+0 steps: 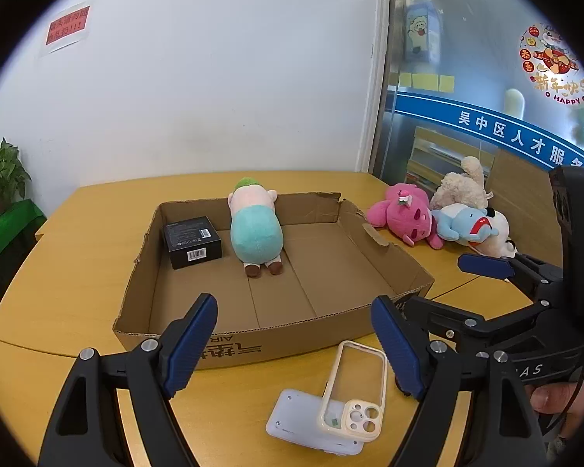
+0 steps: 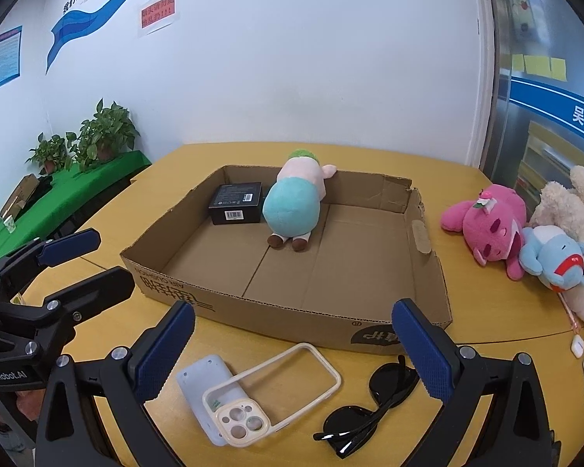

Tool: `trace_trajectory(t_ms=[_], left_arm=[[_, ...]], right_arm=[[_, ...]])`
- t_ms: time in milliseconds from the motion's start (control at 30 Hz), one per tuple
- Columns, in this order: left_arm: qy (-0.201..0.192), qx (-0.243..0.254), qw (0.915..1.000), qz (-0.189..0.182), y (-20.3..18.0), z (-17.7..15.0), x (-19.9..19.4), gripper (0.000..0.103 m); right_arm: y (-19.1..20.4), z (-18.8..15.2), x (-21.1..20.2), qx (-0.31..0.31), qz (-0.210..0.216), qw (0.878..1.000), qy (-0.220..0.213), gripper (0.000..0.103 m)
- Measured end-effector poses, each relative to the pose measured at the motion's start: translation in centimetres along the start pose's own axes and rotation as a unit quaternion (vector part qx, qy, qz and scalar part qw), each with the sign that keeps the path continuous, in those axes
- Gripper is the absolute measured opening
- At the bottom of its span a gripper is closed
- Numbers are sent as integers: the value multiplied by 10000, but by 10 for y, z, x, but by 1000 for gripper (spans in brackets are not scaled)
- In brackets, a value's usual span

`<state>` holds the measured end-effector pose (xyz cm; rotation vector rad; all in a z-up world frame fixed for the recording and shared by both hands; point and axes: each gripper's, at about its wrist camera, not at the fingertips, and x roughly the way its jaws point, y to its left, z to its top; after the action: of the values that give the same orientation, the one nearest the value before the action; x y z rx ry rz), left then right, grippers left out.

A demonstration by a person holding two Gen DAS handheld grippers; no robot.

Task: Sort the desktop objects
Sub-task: 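Move the left tool to the clear phone case and close on its frame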

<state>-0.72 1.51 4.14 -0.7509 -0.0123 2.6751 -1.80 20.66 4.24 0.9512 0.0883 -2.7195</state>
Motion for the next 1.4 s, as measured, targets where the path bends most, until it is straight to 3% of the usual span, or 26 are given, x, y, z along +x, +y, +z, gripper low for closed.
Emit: trace_trajectory(t_ms=[200,333,467,633,800,933,1000,1033,1100,1200,1333,1400], left_arm=[[86,-99,9998,-132,2,-9,3,81],[536,-146,9976,-410,5,-25,19,81],[986,-191,9925,-697,6,-35,43,81],[1640,-62,9761,-1424,-5,-42,95,81],[2550,250,9556,-1456,-25,-55,144,80],[2938,171,9447,-1451,-33,-69,162,79],[3146,205,9366,-1530,-40,-77,169,71],[3236,230,9333,-1541,-41,-79,171,62],[3375,216,9268,-1634,-45,-86,173,57],[3348,230,9277,-1639,-49,-89,168,56],[3382,151,9247,-1739,-50,-89,159,40],[3394,147,9217,-1873,-50,-89,157,37]], right_arm=[[-5,-11,-1,118,216,9997,61,103],[-24,-48,11,514,482,9965,460,103],[-43,-89,29,1261,952,9828,959,103],[-49,-122,51,2087,1746,9533,1311,102],[-40,-129,65,2270,2107,9407,1384,99],[-33,-133,80,2324,2162,9361,1513,97],[-33,-133,86,2354,2164,9351,1529,95],[-34,-132,88,2371,2170,9345,1531,93],[-36,-131,92,2401,2188,9337,1505,88],[-35,-130,94,2285,2119,9379,1525,88],[-34,-132,92,2112,1922,9448,1606,88],[-39,-134,89,2034,1877,9475,1598,88]])
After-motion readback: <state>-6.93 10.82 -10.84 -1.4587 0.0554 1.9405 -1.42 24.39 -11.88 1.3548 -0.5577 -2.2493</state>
